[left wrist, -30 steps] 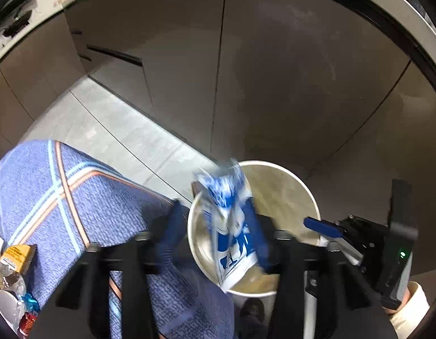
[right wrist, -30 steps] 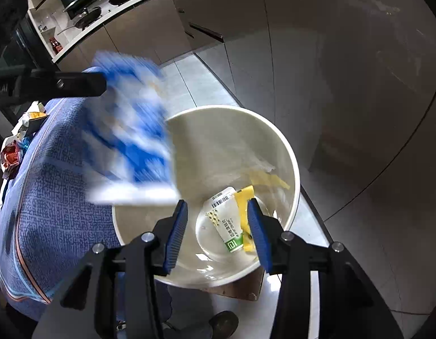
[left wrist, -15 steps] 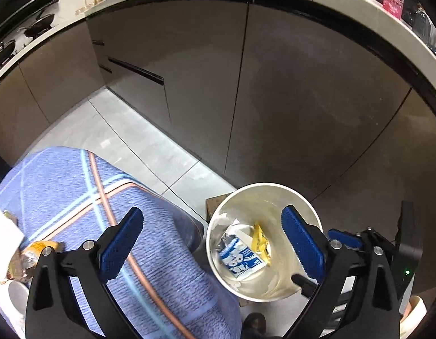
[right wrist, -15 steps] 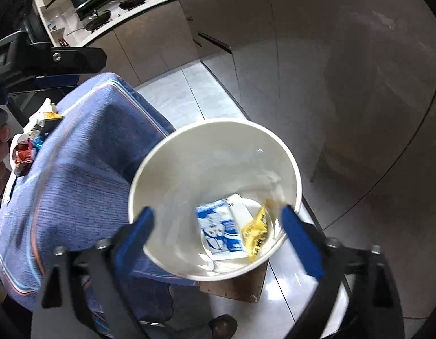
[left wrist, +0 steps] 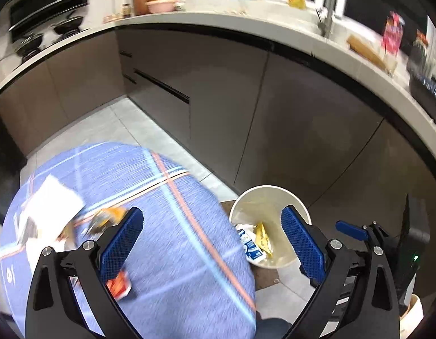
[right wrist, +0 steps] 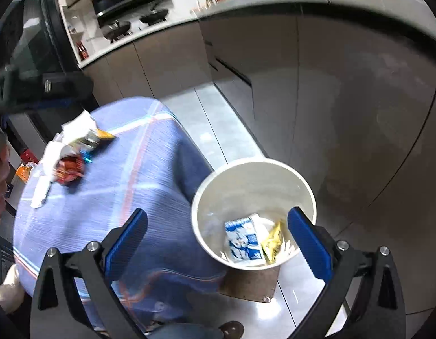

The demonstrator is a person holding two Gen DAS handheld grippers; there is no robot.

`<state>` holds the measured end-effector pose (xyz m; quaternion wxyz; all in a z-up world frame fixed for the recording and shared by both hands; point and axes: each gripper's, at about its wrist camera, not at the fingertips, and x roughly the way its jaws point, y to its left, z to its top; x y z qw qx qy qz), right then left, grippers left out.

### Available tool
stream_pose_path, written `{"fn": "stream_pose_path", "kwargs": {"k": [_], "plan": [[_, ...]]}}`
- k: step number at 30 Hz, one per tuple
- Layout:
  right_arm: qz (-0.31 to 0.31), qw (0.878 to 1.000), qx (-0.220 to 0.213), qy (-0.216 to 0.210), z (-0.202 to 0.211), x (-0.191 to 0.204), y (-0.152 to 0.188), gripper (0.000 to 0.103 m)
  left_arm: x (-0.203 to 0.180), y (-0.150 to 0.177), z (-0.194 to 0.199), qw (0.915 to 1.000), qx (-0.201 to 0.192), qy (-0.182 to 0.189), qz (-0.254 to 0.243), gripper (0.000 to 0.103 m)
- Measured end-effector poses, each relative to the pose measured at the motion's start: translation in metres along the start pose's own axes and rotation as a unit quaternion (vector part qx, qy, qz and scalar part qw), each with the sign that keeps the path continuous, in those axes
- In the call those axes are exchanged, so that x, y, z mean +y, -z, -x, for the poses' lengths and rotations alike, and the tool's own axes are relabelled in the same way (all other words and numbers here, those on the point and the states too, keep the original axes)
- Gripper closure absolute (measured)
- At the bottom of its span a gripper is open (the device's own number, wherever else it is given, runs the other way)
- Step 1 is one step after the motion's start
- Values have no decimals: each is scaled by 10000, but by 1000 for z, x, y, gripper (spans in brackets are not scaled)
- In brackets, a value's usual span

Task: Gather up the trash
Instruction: 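Open the right tool then the left tool over the bin, then raise both, then grasp the red chip bag with the right tool while the left tool reaches the foil pack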

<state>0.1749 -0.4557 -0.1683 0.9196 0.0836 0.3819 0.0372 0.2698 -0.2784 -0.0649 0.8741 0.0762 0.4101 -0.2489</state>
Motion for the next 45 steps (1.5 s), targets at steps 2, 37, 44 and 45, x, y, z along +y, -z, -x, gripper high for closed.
{"fn": "stream_pose_path", "kwargs": {"k": [2, 37, 44, 45], "plan": [[183, 9995, -210, -147, 18, 20, -6, 3, 12, 10, 20, 9999, -71, -25, 135, 8], [1742, 9811, 572, -624, -94, 287, -27, 28, 263, 196, 98, 9742, 370, -374, 2197, 17], [2192, 9742, 526, -120, -123, 300, -23, 49, 271, 190, 81, 9712, 510, -132, 2325, 20], [2180, 9743, 555, -49, -127, 299, -23, 64, 271, 189, 79, 9703, 534, -108, 2358, 18]]}}
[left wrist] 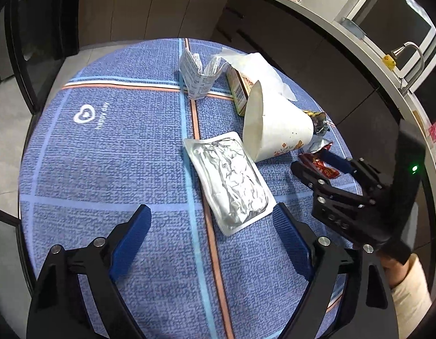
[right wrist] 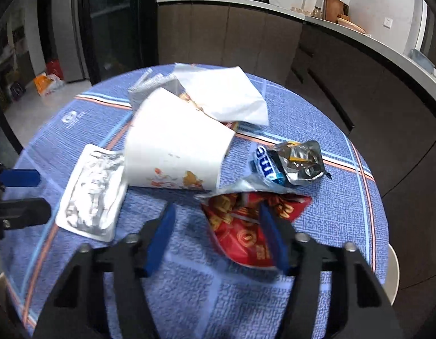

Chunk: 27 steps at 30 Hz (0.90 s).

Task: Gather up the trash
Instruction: 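Grasp the red chip bag with the right tool while the left tool reaches the foil pack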

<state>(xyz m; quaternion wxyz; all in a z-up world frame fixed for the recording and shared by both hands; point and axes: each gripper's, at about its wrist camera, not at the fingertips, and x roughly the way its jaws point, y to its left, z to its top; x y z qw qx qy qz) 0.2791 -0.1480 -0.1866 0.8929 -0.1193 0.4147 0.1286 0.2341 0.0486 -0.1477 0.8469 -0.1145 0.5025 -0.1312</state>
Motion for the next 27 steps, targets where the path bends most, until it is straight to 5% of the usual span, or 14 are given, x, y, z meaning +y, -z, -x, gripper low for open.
{"fn": "stream_pose_path", "kwargs": {"k": [2, 3, 22, 27], "plan": [[-54, 10000, -5, 51, -2, -4, 2, 70, -3, -4, -5, 10000, 10, -51, 28, 17], [-50, 10000, -40, 49, 0, -5, 4, 84, -5, -6, -8, 9999, 7, -131, 37, 13], [-441, 9976, -507, -193, 55, -25, 28, 84, -49, -28, -58, 9927, 188, -1106, -448, 9], [-517, 9969, -544, -223, 60, -27, 31, 83, -62, -26, -65, 9845, 242, -1560, -759, 25]]}}
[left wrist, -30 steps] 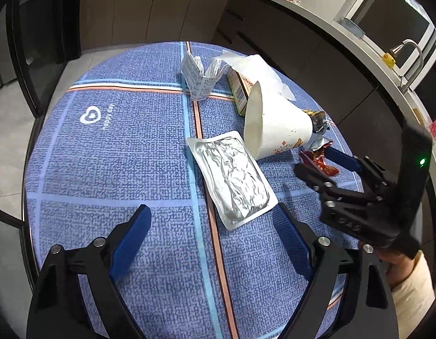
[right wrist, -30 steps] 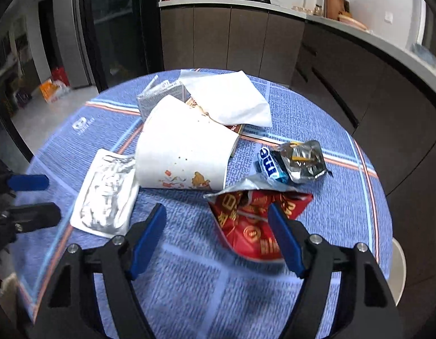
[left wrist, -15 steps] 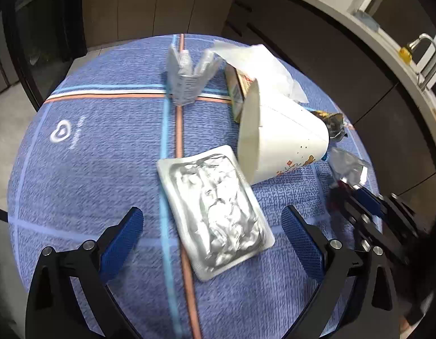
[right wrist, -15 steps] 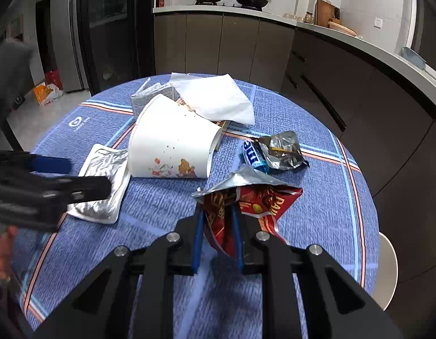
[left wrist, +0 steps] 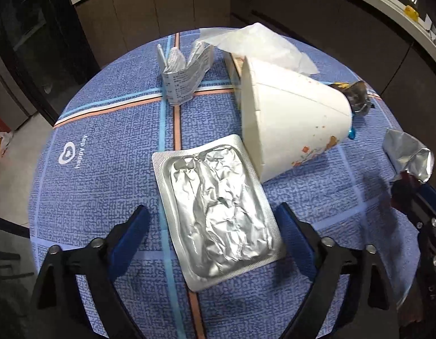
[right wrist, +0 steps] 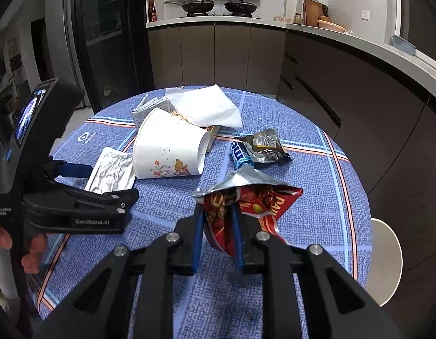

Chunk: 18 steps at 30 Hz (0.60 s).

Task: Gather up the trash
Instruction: 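Grasp the red chip bag with the right tool while the left tool reaches the foil pack, then lift the foil blister pack with the left tool while the right tool carries the chip bag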

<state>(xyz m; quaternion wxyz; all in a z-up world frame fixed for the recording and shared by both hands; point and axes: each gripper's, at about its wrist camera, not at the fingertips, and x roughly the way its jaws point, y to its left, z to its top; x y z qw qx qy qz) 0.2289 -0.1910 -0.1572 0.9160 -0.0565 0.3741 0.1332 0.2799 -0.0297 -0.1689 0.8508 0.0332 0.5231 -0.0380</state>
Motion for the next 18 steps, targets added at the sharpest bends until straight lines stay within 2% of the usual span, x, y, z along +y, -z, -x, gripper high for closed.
{"fn": "stream_pose_path", "kwargs": {"k": [2, 8, 14, 18], "plan": [[-33, 10000, 0, -21, 2, -1, 2, 83, -1, -1, 4, 10000, -4, 11, -23, 38], [-85, 9999, -5, -93, 9, -3, 6, 84, 19, 9, 16, 9989, -12, 443, 166, 40], [-345, 9987, -135, -364, 28, -8, 8, 84, 35, 23, 63, 9959, -357, 814, 184, 40], [-546, 9968, -351, -463, 50, -20, 7, 84, 14, 13, 98, 9916, -665, 1107, -92, 40]]}}
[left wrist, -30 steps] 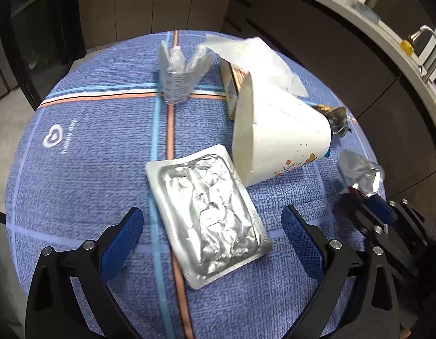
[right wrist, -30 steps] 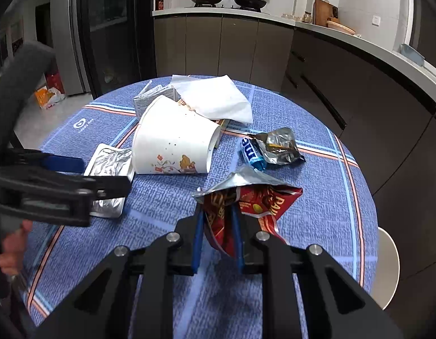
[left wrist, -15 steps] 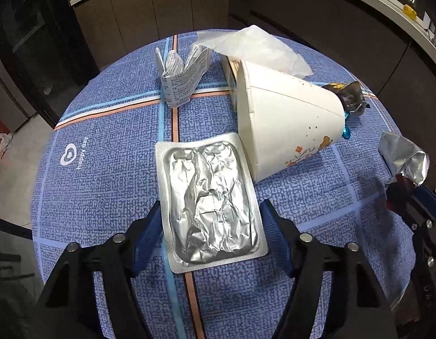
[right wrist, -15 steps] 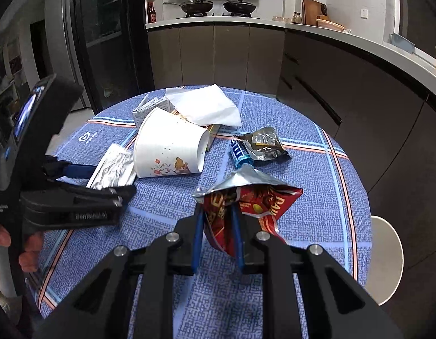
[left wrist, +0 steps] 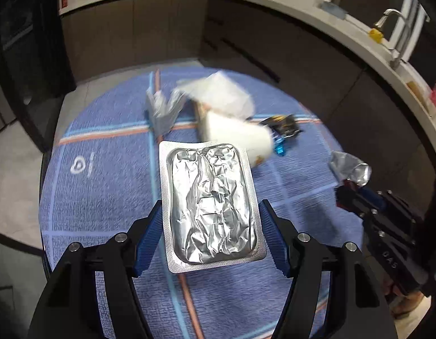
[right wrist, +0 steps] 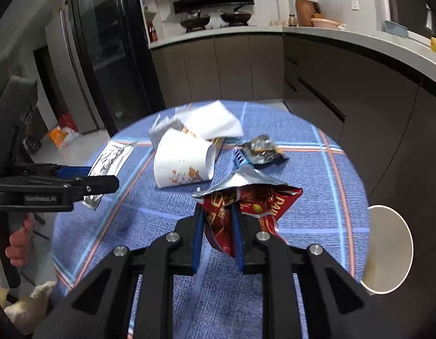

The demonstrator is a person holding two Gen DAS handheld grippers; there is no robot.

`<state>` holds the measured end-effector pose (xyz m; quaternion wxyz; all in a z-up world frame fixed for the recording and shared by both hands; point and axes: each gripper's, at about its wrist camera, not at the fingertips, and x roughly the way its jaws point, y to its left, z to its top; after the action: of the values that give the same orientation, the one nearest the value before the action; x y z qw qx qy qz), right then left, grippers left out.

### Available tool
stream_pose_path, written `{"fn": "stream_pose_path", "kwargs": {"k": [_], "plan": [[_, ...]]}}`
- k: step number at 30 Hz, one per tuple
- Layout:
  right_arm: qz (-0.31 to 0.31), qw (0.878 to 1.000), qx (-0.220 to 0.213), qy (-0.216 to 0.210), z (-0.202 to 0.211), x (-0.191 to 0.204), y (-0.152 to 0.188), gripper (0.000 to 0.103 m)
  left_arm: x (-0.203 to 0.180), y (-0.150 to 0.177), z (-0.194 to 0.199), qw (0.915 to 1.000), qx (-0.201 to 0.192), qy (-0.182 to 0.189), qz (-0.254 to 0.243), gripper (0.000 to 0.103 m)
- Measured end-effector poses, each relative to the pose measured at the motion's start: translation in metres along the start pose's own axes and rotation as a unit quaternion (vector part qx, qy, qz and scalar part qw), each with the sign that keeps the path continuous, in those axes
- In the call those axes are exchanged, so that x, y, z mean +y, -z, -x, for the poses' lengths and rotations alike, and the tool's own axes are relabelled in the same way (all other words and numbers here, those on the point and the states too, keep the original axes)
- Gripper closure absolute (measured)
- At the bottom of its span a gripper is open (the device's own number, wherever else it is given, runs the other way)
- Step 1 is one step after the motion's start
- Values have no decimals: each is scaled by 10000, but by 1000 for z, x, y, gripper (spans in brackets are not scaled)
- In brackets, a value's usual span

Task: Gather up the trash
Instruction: 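Lift the foil blister pack with the left tool while the right tool carries the chip bag, then open the right tool then the left tool over the white bin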

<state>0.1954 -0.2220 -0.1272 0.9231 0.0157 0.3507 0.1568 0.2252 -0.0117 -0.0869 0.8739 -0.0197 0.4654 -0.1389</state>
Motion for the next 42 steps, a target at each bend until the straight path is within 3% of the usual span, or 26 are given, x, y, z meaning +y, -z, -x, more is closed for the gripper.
{"fn": "stream_pose_path", "kwargs": {"k": [5, 10, 13, 19, 26, 34, 42], "plan": [[-320, 9990, -256, 182, 35, -34, 0, 84, -43, -22, 14, 9972, -200, 550, -460, 40], [-705, 9944, -330, 715, 65, -89, 14, 84, -96, -41, 9, 9898, -209, 1074, -912, 40], [-960, 9900, -310, 988, 74, -124, 27, 83, -135, -48, -11, 9844, -169, 1255, -1220, 39], [-1523, 9816, -284, 1121, 73, -184, 59, 83, -204, -56, -57, 9734, 185, 1598, -1633, 40], [-1937, 9765, 95, 943, 29, -243, 88, 82, -267, -58, -109, 9644, 584, 1707, -1936, 40], [-2208, 9728, 426, 555, -21, -287, 109, 80, -295, -59, -174, 9600, 1126, 1636, -1974, 40], [-2164, 9734, 619, 421, -48, -306, 126, 63, -307, -57, -216, 9596, 1340, 1404, -2038, 39]]}}
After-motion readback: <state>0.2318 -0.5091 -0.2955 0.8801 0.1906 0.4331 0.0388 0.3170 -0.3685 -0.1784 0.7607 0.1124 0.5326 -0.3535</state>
